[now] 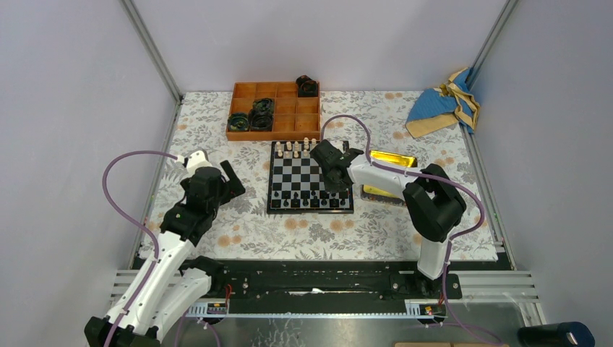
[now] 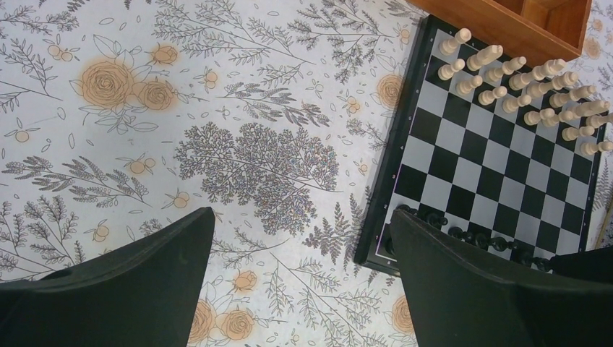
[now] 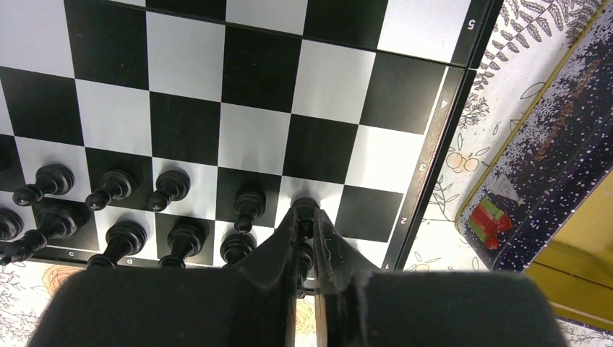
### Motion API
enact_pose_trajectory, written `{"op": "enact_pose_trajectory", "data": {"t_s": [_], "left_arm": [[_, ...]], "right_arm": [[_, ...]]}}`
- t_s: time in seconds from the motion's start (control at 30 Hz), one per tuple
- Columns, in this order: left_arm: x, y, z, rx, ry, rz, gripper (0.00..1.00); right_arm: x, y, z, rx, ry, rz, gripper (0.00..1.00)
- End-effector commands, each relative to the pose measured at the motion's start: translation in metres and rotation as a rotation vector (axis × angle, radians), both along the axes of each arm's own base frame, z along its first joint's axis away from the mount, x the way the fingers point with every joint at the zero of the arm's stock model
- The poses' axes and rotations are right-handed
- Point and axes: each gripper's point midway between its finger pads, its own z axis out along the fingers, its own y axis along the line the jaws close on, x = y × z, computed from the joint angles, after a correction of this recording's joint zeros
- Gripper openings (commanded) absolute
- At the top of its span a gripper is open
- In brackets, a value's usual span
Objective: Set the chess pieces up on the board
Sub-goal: Place the chess piece on the chessboard.
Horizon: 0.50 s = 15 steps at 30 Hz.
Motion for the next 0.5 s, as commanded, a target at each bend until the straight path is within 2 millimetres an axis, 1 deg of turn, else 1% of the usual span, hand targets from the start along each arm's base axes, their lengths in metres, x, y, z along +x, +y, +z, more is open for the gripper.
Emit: {"op": "enact_pose_trajectory", "data": {"t_s": [0.0,0.1,0.2,0.37,0.47], "left_arm": [[0.005,0.002,0.002,0.023,-0.027,0.006,0.99],[0.005,0.002,0.002,0.022,-0.026,0.005,0.99],[0.005,0.002,0.001,0.022,-0.025,0.004,0.99],[0.005,0.002,0.001,0.022,-0.026,0.004,0.99],[0.005,0.002,0.002,0.022,-0.028,0.004,0.99]], "right_arm": [[0.001,0.007,0.000,0.010,-0.002,0.009,0.00],[0.001,0.008,0.000,0.011,0.000,0.012,0.04],[0.001,0.009,0.000,0.010,0.003,0.016,0.11],[0.005,0.011,0.006,0.013,-0.011,0.023,0.24],[0.008,0.012,0.010,0.010,-0.020,0.024,0.29]]}}
